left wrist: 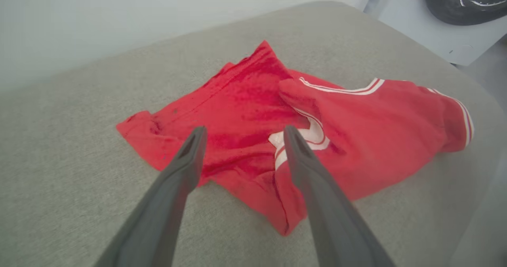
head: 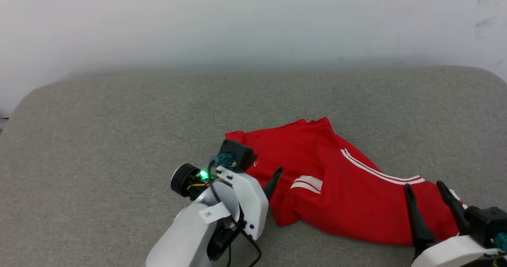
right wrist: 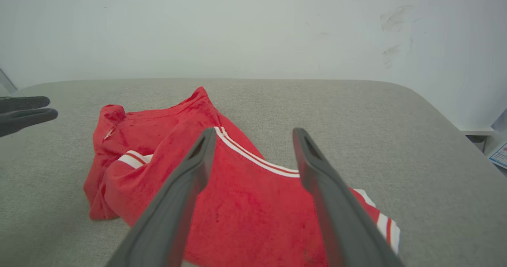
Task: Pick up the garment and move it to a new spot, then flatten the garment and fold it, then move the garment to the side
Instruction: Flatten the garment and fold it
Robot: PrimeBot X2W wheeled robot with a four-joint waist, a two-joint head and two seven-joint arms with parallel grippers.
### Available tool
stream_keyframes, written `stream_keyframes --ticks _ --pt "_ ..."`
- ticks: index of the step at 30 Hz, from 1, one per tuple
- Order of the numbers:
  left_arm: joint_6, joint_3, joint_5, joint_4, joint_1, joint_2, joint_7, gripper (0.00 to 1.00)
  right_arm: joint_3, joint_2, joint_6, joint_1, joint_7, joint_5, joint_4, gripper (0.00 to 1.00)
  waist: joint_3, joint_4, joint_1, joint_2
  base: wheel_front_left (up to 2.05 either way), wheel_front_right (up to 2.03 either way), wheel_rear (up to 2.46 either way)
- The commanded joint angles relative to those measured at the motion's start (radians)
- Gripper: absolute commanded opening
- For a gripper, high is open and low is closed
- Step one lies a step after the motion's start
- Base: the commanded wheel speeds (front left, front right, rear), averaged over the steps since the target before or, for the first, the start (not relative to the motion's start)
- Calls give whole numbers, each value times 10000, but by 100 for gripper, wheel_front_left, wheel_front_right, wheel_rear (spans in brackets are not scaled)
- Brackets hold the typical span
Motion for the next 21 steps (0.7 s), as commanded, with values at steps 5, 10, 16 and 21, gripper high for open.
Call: stream_keyframes --ticks 5,10,16,21 --pt "-209 -1094 -275 956 -1041 -1 1586 100 106 18 -5 -526 -33 89 -72 100 991 -621 0 0 0 0 0" --pt "-245 -2286 -538 1657 -1618 320 2643 100 183 18 -3 -826 -159 207 88 100 1541 -947 0 0 0 0 0" --pt "-254 -4289 -1469 2219 -2046 1000 3932 100 183 18 -3 -1069 -314 339 300 100 1910 -1105 0 0 0 0 0" --pt "-265 -5595 -2320 2404 -2301 1554 4648 0 191 20 -3 -1220 -379 372 468 100 1982 -1124 0 0 0 0 0"
